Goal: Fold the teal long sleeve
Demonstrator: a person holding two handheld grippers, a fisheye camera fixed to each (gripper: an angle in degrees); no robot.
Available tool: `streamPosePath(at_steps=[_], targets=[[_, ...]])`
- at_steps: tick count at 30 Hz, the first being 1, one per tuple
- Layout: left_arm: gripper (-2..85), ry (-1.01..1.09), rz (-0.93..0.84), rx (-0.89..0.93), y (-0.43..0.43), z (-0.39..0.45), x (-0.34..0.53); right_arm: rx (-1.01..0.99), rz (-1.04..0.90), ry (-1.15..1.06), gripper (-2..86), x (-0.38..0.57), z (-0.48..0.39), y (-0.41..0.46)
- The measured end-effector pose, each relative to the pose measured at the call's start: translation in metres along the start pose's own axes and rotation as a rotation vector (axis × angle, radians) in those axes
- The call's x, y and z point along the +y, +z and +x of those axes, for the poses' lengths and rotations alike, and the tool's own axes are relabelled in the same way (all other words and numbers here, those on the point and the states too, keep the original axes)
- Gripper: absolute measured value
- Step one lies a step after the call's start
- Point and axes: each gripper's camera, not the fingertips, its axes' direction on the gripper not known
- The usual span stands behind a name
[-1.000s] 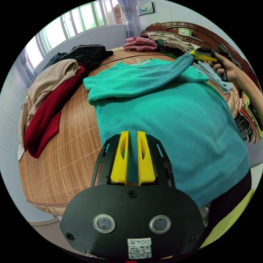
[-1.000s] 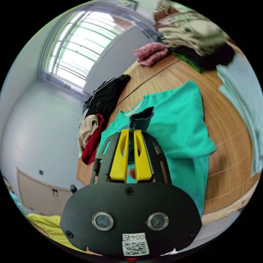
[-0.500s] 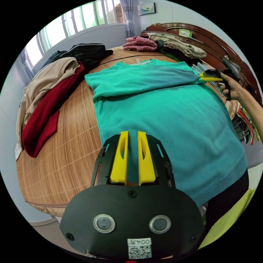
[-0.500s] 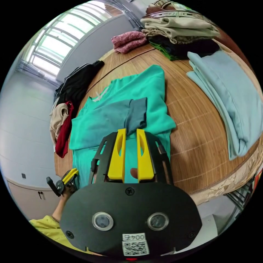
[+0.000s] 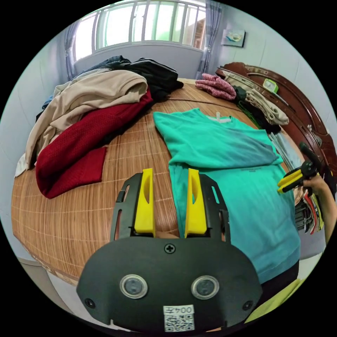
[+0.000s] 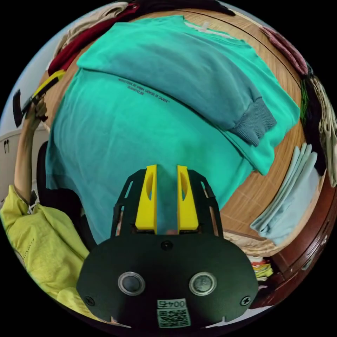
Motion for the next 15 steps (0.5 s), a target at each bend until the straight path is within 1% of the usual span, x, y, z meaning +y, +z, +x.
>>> streamPosePath(at_steps=[2, 4, 8, 11, 15], targets=[[13.5, -0.024, 0.032, 0.017, 0.008, -0.008, -0.003, 0.056, -0.057, -0.042, 8.9, -0.024, -0.016, 0.009], [13.5, -0.028, 0.026, 0.002, 0.026, -0.014, -0.004, 0.086, -0.074, -0.082, 8.9, -0.037, -0.026, 0.015], [13.3, -0.015, -0.002, 0.054, 0.053, -0.019, -0.004, 0.025, -0.075, -0.088, 8.9, -0.06, -0.025, 0.027], [13.0, 0.047, -0.001, 0.074, 0.064, -0.017, -0.006, -0.005, -0.049, -0.073, 8.8, -0.068, -0.025, 0.034], [12.5, 0.188, -0.039, 0.045, 0.081, -0.004, -0.004, 0.025, -0.03, -0.067, 8.9, -0.077, -0.036, 0.042]])
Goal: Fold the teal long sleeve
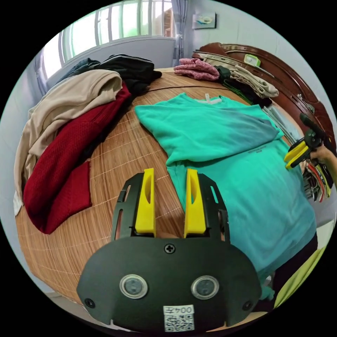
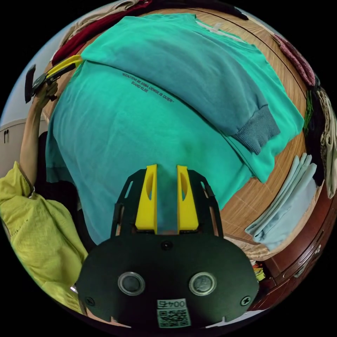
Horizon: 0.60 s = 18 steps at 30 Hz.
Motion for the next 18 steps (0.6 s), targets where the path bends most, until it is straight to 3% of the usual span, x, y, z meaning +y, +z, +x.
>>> streamPosePath(at_steps=[3, 6, 11, 18], targets=[[11.6, -0.001, -0.017, 0.031, 0.014, -0.002, -0.003, 0.009, -0.009, -0.028, 8.6, -0.01, -0.013, -0.005], [10.4, -0.057, 0.038, 0.093, 0.016, -0.01, -0.008, -0.006, 0.14, -0.073, 8.6, -0.032, -0.028, -0.044], [9.1, -0.051, 0.025, 0.098, 0.03, -0.004, -0.011, -0.025, 0.414, -0.173, 11.3, -0.144, -0.053, -0.106], [8.0, -0.014, -0.031, 0.072, 0.053, 0.006, -0.012, -0.14, 0.494, -0.206, 11.5, -0.313, -0.08, -0.123]])
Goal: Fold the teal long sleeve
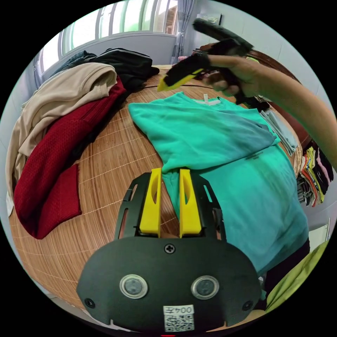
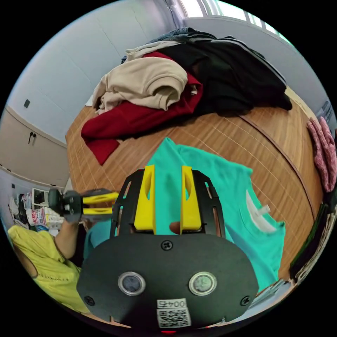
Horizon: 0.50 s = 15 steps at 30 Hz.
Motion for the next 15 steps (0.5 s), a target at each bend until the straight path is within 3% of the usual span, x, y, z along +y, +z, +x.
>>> streamPosePath(at_steps=[7, 11, 15], targets=[[7.6, -0.016, -0.017, 0.025, 0.014, -0.002, 0.0, 0.063, -0.098, -0.061, 11.1, -0.069, -0.011, 0.057], [7.0, -0.017, -0.047, 0.02, 0.023, 0.001, -0.002, 0.079, -0.171, -0.092, 2.4, -0.073, -0.01, 0.073], [5.5, -0.007, -0.051, 0.013, 0.027, 0.004, -0.001, 0.126, -0.143, -0.103, 0.1, -0.069, -0.009, 0.069]])
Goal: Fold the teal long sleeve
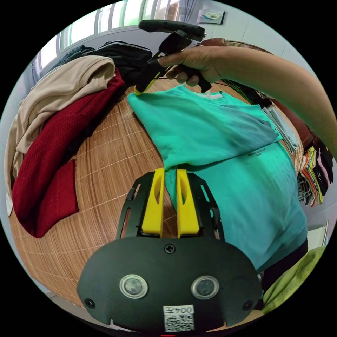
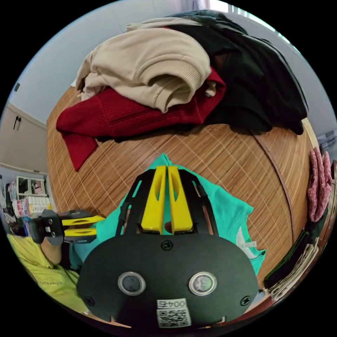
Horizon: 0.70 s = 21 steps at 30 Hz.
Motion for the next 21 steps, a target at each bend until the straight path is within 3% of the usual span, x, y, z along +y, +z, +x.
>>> streamPosePath(at_steps=[3, 10, 17, 21], targets=[[4.2, -0.024, -0.007, 0.0, 0.001, -0.003, 0.003, 0.005, 0.072, 0.105, -0.1, 0.006, 0.016, -0.009], [2.3, -0.134, -0.007, 0.068, 0.001, -0.023, 0.013, -0.191, 0.11, 0.372, 4.4, 0.026, 0.047, 0.008], [3.3, -0.159, -0.002, 0.118, -0.001, -0.028, 0.018, -0.37, 0.37, 0.445, 3.0, 0.106, 0.073, -0.065], [6.2, -0.13, 0.003, 0.14, -0.008, -0.024, 0.022, -0.397, 0.377, 0.406, 1.9, 0.175, 0.057, -0.089]])
